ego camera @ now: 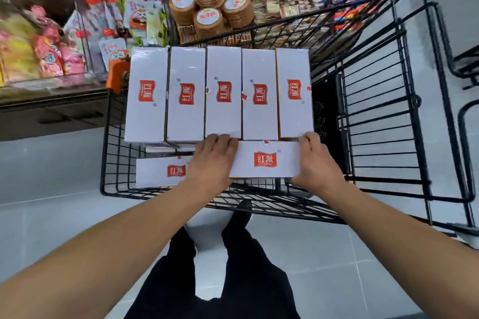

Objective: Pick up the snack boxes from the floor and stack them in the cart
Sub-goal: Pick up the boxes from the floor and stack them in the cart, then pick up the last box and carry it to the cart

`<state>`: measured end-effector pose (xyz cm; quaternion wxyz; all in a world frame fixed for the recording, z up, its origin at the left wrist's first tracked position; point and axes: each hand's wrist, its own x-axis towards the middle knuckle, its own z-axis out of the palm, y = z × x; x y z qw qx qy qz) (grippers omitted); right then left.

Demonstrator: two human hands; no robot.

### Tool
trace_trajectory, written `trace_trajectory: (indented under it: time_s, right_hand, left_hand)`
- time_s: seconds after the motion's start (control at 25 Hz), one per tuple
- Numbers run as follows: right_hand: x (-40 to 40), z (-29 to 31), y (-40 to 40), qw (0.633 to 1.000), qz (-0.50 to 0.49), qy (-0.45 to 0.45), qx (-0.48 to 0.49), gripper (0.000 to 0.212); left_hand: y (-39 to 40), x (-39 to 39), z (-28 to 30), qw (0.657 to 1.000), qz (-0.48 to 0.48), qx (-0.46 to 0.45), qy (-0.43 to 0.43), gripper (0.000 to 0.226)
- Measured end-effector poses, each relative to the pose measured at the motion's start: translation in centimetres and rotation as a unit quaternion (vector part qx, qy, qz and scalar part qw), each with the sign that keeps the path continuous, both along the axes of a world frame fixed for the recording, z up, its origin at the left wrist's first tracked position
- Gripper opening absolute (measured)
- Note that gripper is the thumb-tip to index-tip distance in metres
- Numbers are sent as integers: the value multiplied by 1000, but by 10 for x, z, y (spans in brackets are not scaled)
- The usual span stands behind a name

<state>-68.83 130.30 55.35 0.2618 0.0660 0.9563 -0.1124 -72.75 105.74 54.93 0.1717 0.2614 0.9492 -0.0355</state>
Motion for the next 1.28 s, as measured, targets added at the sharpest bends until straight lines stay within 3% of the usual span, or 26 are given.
trace_trajectory:
  time_s: [0.2, 0.4, 0.64, 0.92, 1.12, 1.28]
  right_hand:
    - [6, 0, -4, 1000, 8, -3, -1, 99]
    - [8, 19, -17, 997, 46, -9, 65, 99]
    - [-7, 64, -109, 991, 118, 34, 44, 83]
    - [-11, 103, -338, 961, 266, 70, 12, 61]
    - [9, 114, -530, 930, 356, 86, -29, 63]
    - [17, 122, -669, 903, 419, 78, -63, 68]
  left_hand:
    - [-3, 6, 2, 1000, 5, 8, 5, 90]
    - [-18, 11, 27, 999, 15, 42, -23, 78]
    - [-102, 27, 71, 987, 88, 132, -12, 69]
    - [-315, 85, 108, 945, 269, 186, 26, 65]
    - [-495, 144, 129, 886, 403, 220, 62, 66]
    - [-622, 185, 139, 820, 519, 222, 92, 65]
